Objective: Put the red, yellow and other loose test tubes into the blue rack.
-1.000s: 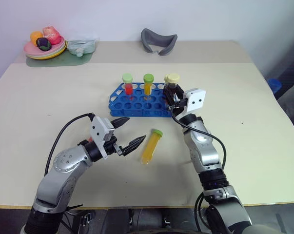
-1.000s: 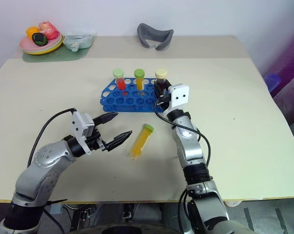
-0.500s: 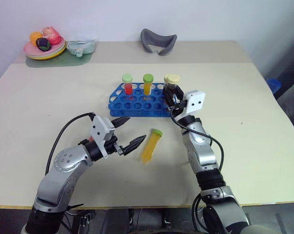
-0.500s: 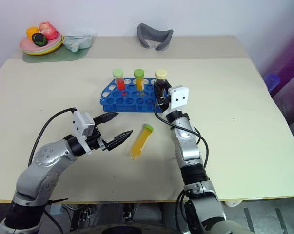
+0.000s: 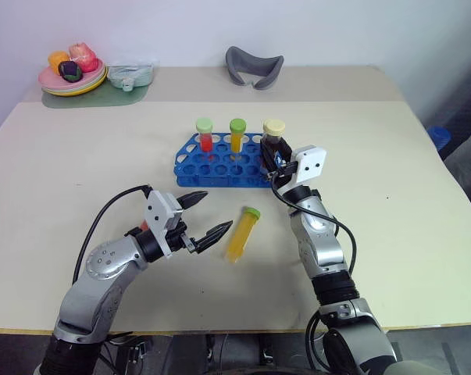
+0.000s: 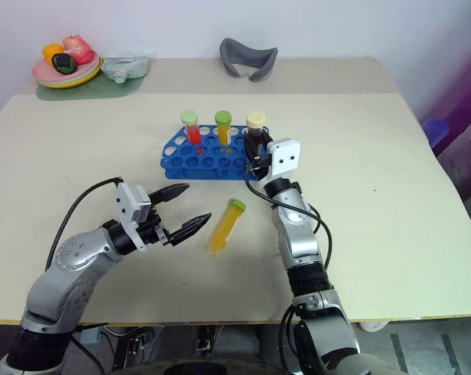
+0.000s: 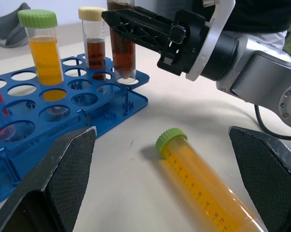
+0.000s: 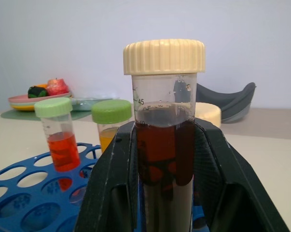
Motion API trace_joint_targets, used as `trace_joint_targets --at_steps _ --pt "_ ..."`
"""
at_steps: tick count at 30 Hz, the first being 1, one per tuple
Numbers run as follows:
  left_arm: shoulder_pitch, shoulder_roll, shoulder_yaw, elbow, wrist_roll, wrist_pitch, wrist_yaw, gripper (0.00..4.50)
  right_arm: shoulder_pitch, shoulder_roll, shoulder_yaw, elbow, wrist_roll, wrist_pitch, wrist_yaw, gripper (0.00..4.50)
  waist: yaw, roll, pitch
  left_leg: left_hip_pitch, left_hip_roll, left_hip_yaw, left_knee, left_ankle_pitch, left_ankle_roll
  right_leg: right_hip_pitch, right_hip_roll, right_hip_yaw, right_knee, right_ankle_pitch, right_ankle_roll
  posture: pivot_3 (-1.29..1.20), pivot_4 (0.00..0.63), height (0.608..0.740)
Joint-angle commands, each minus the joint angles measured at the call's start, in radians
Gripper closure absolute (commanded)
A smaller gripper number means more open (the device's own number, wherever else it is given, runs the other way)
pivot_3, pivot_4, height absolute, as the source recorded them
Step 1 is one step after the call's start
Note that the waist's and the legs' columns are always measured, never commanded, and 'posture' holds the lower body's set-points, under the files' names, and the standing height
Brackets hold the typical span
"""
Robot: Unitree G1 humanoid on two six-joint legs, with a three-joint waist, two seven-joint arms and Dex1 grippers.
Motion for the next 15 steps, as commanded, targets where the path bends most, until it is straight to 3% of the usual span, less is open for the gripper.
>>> trace_joint_targets --at_steps 1,15 --pt "-0.001 -0.003 0.006 -0.005 0.000 -0.031 -0.008 0.00 -0.005 0.001 -0.017 0.010 -0.006 -0.023 -0.010 3.28 0.000 0.000 0.000 0.000 0.000 0.000 0.000 0.000 0.000 0.000 0.000 0.000 0.000 0.000 0.000 0.00 0.150 0.735" --pt "0.029 -0.009 0.000 0.032 0.015 -0.093 -0.029 0.00 0.023 0.020 0.009 0.002 -0.005 -0.025 0.020 3.28 -0.001 0.000 0.000 0.002 0.000 0.000 0.000 0.000 0.000 0.002 0.000 0.000 0.000 0.000 0.000 0.00 0.150 0.735"
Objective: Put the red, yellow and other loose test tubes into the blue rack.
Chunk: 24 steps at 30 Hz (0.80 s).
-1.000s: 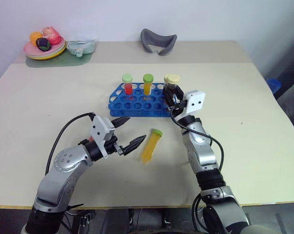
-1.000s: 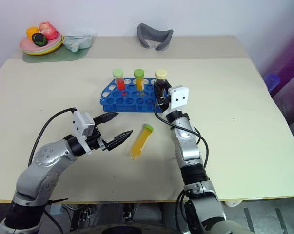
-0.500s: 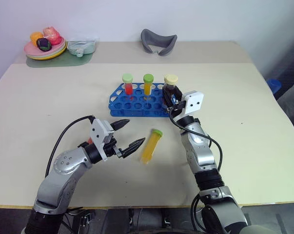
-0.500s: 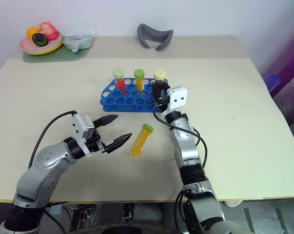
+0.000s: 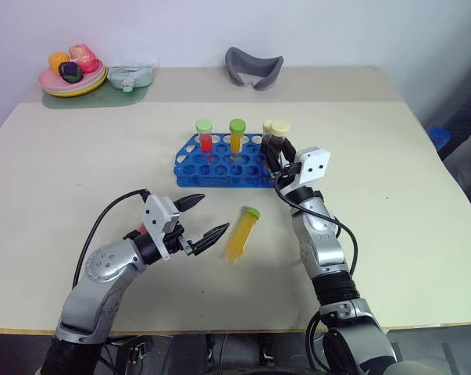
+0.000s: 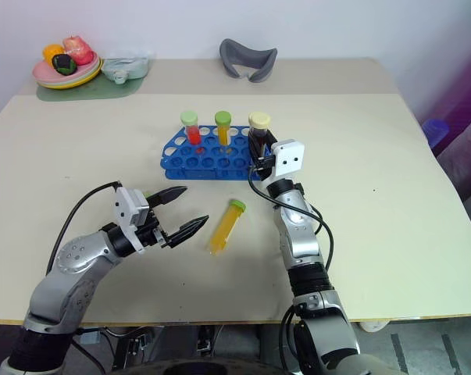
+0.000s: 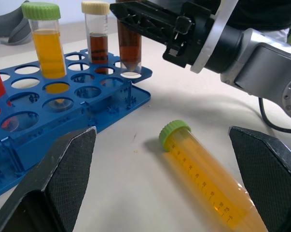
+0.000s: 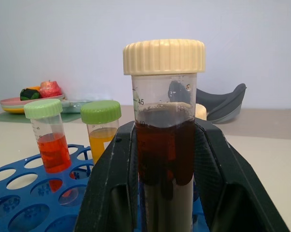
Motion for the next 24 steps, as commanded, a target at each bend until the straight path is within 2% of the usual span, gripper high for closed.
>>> trace_joint_targets --at_steps 1,16,19,23,24 --pt "0.007 -0.002 0.001 -0.030 -0.004 -0.016 -0.002 0.00 0.016 0.014 0.011 -0.010 0.000 -0.002 0.010 3.28 0.000 0.000 0.000 0.000 0.000 0.000 0.000 0.000 0.000 0.000 0.000 0.000 0.000 0.000 0.000 0.00 0.150 0.735" --pt "-0.023 0.001 0.005 -0.069 -0.019 0.042 0.017 0.00 -0.004 0.017 -0.004 0.028 0.004 -0.013 0.022 3.28 0.000 0.000 0.000 0.001 0.000 0.000 0.000 0.000 0.000 0.000 0.000 0.000 0.001 0.000 0.000 0.00 0.150 0.735" --pt "-0.024 0.001 0.007 -0.069 -0.019 0.047 0.016 0.00 0.005 0.022 -0.005 0.010 0.032 -0.004 0.050 2.07 0.000 0.000 0.000 0.001 0.000 0.000 0.000 0.000 0.000 0.000 0.000 0.000 0.001 0.000 0.000 0.00 0.150 0.735" --pt "-0.026 0.002 0.010 -0.067 -0.020 0.050 0.015 0.00 0.006 0.017 -0.007 -0.030 0.008 -0.007 0.022 0.04 0.000 0.000 0.000 0.001 0.000 0.000 0.000 0.000 0.000 0.000 0.000 0.000 0.001 0.000 0.000 0.00 0.150 0.735" --pt "-0.025 0.003 0.012 -0.066 -0.020 0.050 0.015 0.00 0.006 0.014 -0.009 -0.047 0.010 -0.003 0.021 0.04 0.000 0.000 0.000 0.001 0.000 0.000 0.000 0.000 0.000 0.000 0.000 0.000 0.001 0.000 0.000 0.00 0.150 0.735"
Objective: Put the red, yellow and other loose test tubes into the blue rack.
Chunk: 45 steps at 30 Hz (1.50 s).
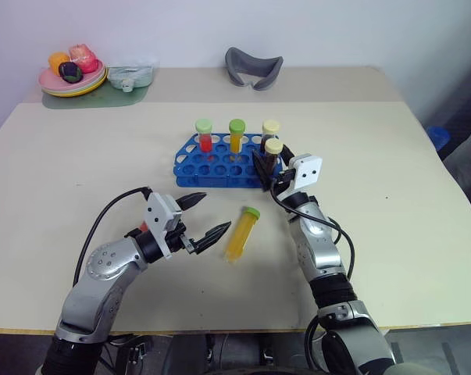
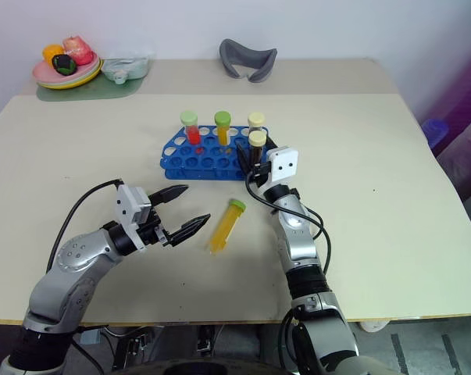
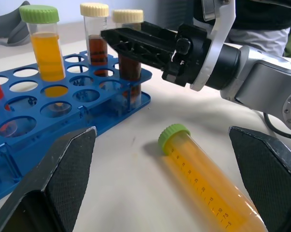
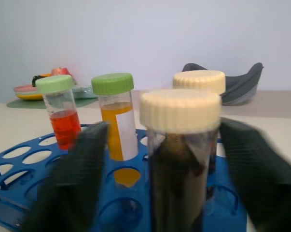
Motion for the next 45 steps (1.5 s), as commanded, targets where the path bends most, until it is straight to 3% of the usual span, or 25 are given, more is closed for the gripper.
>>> trace_joint_targets --at_steps 1,8,14,21,30,42,45 --pt "-0.008 0.007 0.018 -0.036 -0.019 -0.001 0.000 0.00 -0.002 -0.006 -0.014 -0.110 0.006 0.003 -0.013 0.04 0.000 0.000 0.000 0.000 0.000 0.000 0.000 0.000 0.000 0.000 0.000 0.000 0.000 0.000 0.000 0.00 0.150 0.735" --pt "-0.001 0.037 0.094 -0.034 -0.037 0.010 0.006 0.00 0.064 -0.125 -0.083 -0.391 0.074 0.173 -0.002 0.04 0.005 0.000 0.000 0.000 0.000 0.000 0.000 0.000 0.000 0.000 0.000 0.000 0.000 0.000 0.000 0.00 0.150 0.735" --pt "-0.025 0.089 0.184 0.005 -0.066 0.023 -0.007 0.00 0.171 -0.334 -0.107 -0.639 0.207 0.461 0.134 0.04 0.004 0.000 0.000 0.000 0.000 0.000 0.000 0.000 0.000 0.000 -0.001 0.000 0.000 0.000 0.000 0.00 0.150 0.735" --pt "-0.059 0.142 0.206 0.055 -0.077 0.034 -0.043 0.00 0.258 -0.572 -0.103 -0.864 0.393 0.761 0.293 0.04 0.006 0.000 0.000 0.000 0.000 0.000 0.000 -0.001 0.002 0.000 0.000 0.000 -0.001 0.000 0.000 0.00 0.150 0.735" --pt "-0.065 0.133 0.196 0.016 -0.078 0.067 -0.019 0.00 0.290 -0.640 -0.105 -0.982 0.547 0.973 0.316 0.04 0.006 -0.001 0.000 0.000 0.000 -0.001 0.000 -0.002 0.004 0.001 0.000 0.000 -0.001 0.000 0.000 0.00 0.150 0.735" --pt "-0.053 0.126 0.170 -0.098 -0.118 0.195 0.029 0.00 0.299 -0.677 -0.101 -0.938 0.486 0.926 0.386 0.04 0.007 -0.001 0.000 0.000 0.000 -0.001 0.000 -0.001 0.002 0.001 0.000 0.000 -0.001 0.000 0.000 0.00 0.150 0.735" --pt "-0.045 0.124 0.159 -0.097 -0.115 0.189 0.026 0.00 0.288 -0.687 -0.107 -0.931 0.506 0.986 0.368 0.04 0.007 -0.001 0.000 0.000 0.000 -0.001 0.000 -0.001 0.002 0.001 0.000 0.000 -0.001 0.000 0.000 0.00 0.150 0.735"
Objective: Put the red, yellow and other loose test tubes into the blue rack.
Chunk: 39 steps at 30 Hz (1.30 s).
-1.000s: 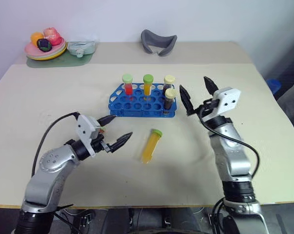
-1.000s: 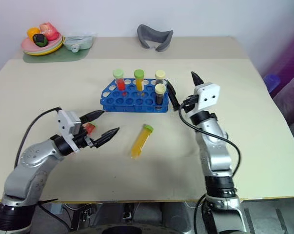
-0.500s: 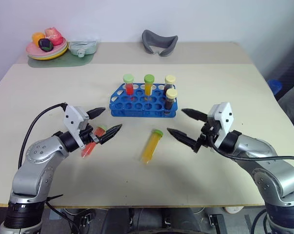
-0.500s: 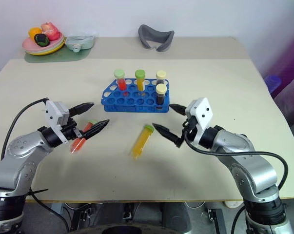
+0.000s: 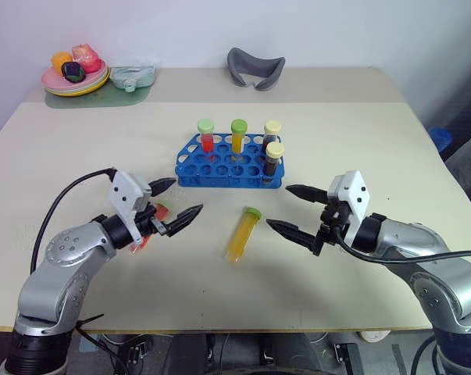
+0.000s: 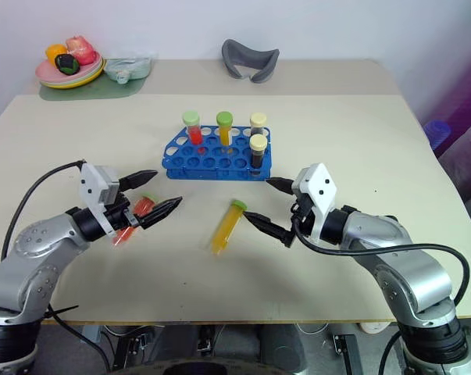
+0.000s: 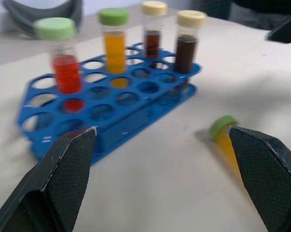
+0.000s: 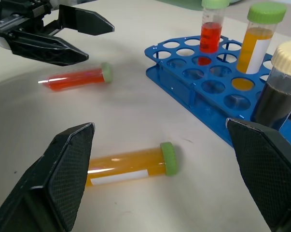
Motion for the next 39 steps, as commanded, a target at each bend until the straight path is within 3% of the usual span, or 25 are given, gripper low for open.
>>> trace_joint_targets --at_steps 1,9,13,16,20,26,30,33,39 --pt "0.003 0.003 -0.004 -0.033 -0.008 -0.009 -0.005 0.00 -0.019 -0.020 -0.019 -0.014 0.022 0.058 -0.021 0.04 0.000 0.000 0.000 0.000 0.000 0.000 0.000 0.000 0.000 0.000 0.000 0.000 0.000 0.000 0.000 0.00 0.150 0.735" --pt "0.035 0.053 0.044 0.052 0.031 -0.080 -0.061 0.00 -0.146 -0.013 0.053 -0.087 0.063 0.362 -0.199 0.04 -0.003 0.000 0.000 0.000 0.000 0.000 0.000 0.000 0.000 0.000 0.000 0.000 0.000 0.000 0.000 0.00 0.150 0.735" --pt "0.031 0.085 0.084 0.099 0.039 -0.109 -0.081 0.00 -0.330 0.192 -0.002 -0.058 0.075 0.820 -0.407 0.04 -0.004 0.000 0.000 0.000 0.001 0.000 0.000 0.001 -0.001 -0.001 0.000 0.000 0.001 0.000 0.000 0.00 0.150 0.735" --pt "0.030 0.104 0.102 0.121 0.039 -0.124 -0.103 0.00 -0.410 0.296 -0.029 -0.014 0.152 0.931 -0.506 0.04 0.000 0.000 0.000 -0.001 0.001 0.000 0.000 0.001 -0.002 -0.002 0.000 0.000 0.001 0.000 -0.001 0.00 0.150 0.735" --pt "0.026 0.116 0.108 0.146 0.053 -0.146 -0.118 0.00 -0.467 0.311 -0.010 0.078 0.373 0.931 -0.703 0.04 -0.001 -0.001 -0.001 -0.003 -0.001 0.000 0.000 0.000 0.000 -0.002 -0.001 -0.001 0.000 0.000 0.000 0.00 0.150 0.735" --pt "0.019 0.100 0.099 0.132 0.050 -0.139 -0.100 0.00 -0.501 0.273 0.006 0.296 0.800 0.931 -1.134 0.04 -0.007 -0.001 -0.001 -0.003 0.000 0.001 0.000 0.000 0.000 -0.003 -0.001 0.000 0.000 0.000 0.000 0.00 0.150 0.735" --pt "0.022 0.089 0.093 0.127 0.051 -0.141 -0.089 0.00 -0.536 0.097 0.262 0.347 1.285 0.652 -1.489 0.04 -0.010 -0.001 -0.001 -0.003 0.000 0.001 0.000 0.000 0.000 -0.004 -0.002 0.000 0.001 0.000 0.000 0.00 0.150 0.735" --pt "0.023 0.084 0.095 0.141 0.055 -0.154 -0.092 0.00 -0.553 0.072 0.353 0.342 1.332 0.554 -1.548 0.04 -0.011 -0.001 -0.001 -0.004 0.001 0.001 0.001 0.000 0.000 -0.005 -0.001 0.000 0.000 0.000 0.000 0.00 0.150 0.735" --pt "0.028 0.078 0.097 0.168 0.065 -0.182 -0.098 0.00 -0.604 0.131 0.423 0.396 1.332 0.475 -1.625 0.04 -0.009 -0.001 -0.001 -0.005 0.001 0.001 0.001 0.000 0.000 -0.005 -0.002 0.000 0.000 0.000 0.000 0.00 0.150 0.735"
